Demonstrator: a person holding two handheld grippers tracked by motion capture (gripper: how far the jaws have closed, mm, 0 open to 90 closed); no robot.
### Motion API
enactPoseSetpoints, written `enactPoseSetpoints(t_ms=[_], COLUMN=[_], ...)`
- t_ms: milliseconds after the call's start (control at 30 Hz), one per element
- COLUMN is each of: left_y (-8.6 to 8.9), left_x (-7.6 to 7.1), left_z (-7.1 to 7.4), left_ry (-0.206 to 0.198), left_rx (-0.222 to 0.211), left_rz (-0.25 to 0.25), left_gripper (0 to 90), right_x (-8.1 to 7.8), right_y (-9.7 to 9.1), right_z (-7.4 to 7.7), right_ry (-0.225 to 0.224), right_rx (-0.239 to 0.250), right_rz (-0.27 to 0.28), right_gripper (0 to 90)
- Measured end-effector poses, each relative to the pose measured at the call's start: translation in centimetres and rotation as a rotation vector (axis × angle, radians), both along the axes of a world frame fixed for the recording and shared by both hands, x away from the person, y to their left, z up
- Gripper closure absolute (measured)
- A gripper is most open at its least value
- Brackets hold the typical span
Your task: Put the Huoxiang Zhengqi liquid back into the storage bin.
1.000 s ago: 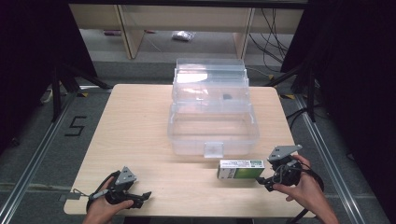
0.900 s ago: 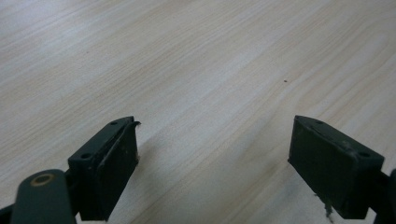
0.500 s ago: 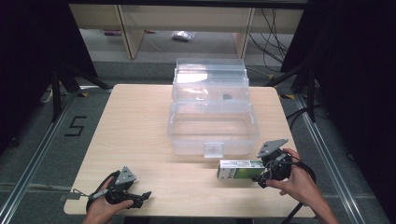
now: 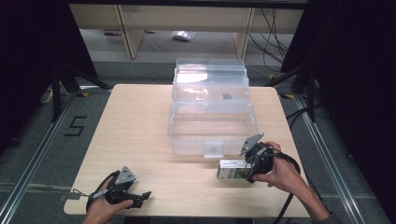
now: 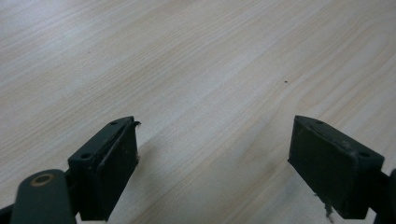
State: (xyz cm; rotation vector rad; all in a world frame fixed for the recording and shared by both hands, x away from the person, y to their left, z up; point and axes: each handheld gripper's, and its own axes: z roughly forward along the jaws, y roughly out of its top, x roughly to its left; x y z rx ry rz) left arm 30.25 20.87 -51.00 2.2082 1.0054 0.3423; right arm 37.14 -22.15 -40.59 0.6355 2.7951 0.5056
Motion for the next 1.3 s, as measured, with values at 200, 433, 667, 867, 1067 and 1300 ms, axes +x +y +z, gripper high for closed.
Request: enactPoseSetpoints(t_ms=[200, 433, 667, 867, 1067, 1300], left_y=[0.1, 0.1, 0.1, 0.1, 0.0, 0.0], left_x=[0.0, 0.0, 0.0, 0.0, 0.0, 0.0], left_z=[0.1, 0.1, 0.1, 0.0, 0.0, 0.0], left_ry=[0.006, 0.006, 0.006, 0.003, -0.001, -0.001], left_rx=[0.009, 0.009, 0.010, 0.001, 0.001, 0.000], left_rz=[-0.014, -0.015, -0.016, -0.008, -0.002, -0.002], left_gripper=[15.1, 15.1, 15.1, 15.1, 15.1, 15.1], right_x=[0.8, 1.5, 1.9, 2.1, 2.3, 2.6], right_y=[0.9, 1.7, 2.3, 2.6, 2.7, 2.7], right_z=[-0.7, -1.4, -2.0, -2.4, -2.9, -3.1], right_ry=[0.030, 0.062, 0.102, 0.123, 0.148, 0.157], right_rx=[-0.038, -0.074, -0.114, -0.132, -0.156, -0.195], right_rz=[0.035, 0.072, 0.096, 0.097, 0.108, 0.135], right_gripper=[23.5, 25.4, 30.2, 35.0, 43.2, 50.2])
